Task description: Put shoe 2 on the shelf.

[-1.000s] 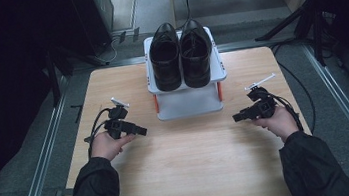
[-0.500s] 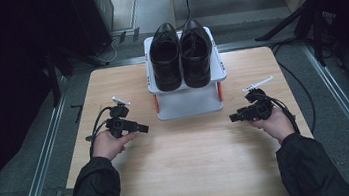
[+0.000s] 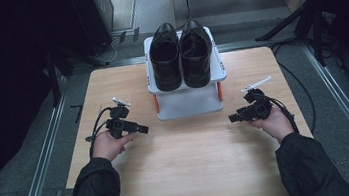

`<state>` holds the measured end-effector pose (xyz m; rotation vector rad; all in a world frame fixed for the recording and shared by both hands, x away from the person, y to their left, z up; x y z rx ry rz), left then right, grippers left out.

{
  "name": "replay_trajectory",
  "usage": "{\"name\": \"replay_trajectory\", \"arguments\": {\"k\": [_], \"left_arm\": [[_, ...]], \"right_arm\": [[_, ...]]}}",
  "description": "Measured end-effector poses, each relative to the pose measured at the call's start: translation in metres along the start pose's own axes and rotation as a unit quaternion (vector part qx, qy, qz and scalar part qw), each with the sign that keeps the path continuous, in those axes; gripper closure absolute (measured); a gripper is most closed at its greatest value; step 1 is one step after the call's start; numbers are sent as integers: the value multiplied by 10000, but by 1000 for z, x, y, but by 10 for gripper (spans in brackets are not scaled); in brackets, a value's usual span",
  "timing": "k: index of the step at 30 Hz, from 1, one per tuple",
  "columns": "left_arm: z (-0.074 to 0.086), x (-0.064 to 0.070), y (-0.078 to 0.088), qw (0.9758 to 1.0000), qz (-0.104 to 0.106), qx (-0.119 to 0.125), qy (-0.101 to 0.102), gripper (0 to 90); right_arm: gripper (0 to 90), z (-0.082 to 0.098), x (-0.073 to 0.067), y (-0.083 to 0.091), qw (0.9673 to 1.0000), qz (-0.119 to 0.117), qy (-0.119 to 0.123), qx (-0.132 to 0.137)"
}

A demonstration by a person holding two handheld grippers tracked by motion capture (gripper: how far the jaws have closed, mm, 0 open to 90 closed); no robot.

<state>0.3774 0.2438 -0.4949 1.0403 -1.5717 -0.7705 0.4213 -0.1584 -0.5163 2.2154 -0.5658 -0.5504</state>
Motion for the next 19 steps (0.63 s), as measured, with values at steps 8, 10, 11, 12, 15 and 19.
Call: {"name": "replay_trajectory", "arguments": {"k": [8, 10, 11, 12, 15, 19], "left_arm": [[1, -2, 0, 10000, -6, -3, -5, 396], [1, -2, 1, 10000, -5, 0, -6, 396], [0, -2, 1, 10000, -2, 3, -4, 396], [1, -2, 1, 10000, -2, 2, 5, 396], [1, -2, 1, 10000, 2, 0, 6, 397], [1, -1, -1, 10000, -6, 23, -81, 405]], "right_arm": [[454, -1, 0, 0, 10000, -29, -4, 37], [455, -1, 0, 0, 10000, -43, -19, 37], [455, -1, 0, 0, 10000, -49, -23, 35], [455, -2, 0, 0, 10000, -50, -20, 32], [455, -1, 0, 0, 10000, -66, -16, 12], [456, -1, -2, -3, 9999, -128, 38, -30]]}}
Point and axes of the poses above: each handheld gripper's, and its own axes: y roughly backward along the jaws, z roughly out of its underside, x roughly to its right, the point moved 5 cm from there along -y, roughly forward along the jaws, and after that the axes turned 15 degrees about y, right-handed, at the moved point
